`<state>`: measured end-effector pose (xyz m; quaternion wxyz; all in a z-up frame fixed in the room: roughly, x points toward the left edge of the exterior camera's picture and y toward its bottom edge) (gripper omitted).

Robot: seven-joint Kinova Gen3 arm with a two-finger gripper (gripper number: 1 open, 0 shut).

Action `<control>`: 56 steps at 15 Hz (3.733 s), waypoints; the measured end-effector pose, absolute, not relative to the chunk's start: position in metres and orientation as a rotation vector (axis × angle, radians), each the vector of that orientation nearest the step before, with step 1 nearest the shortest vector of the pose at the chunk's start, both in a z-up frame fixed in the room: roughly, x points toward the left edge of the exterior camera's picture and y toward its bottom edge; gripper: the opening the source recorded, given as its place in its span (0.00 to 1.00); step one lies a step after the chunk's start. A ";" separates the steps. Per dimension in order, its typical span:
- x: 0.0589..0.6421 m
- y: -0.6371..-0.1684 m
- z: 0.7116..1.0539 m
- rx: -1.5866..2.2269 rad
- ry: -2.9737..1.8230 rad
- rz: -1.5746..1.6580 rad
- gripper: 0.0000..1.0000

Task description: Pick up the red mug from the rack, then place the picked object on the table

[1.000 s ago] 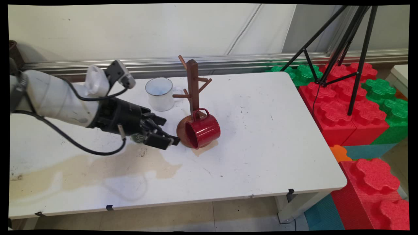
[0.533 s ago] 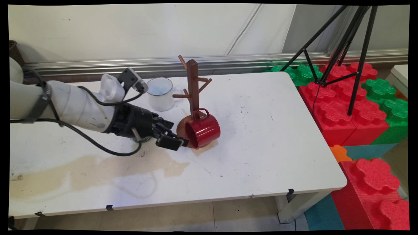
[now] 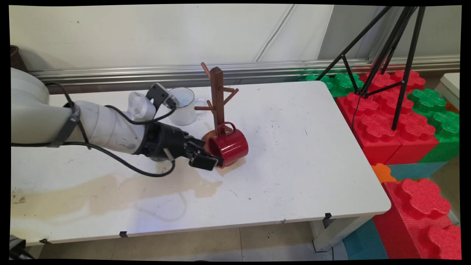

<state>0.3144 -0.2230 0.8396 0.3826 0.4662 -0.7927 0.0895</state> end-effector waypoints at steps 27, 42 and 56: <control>0.286 -0.250 0.789 1.217 -1.932 0.216 1.00; 0.288 -0.241 0.790 1.225 -1.895 0.242 0.00; 0.281 -0.218 0.814 1.160 -1.899 0.212 0.00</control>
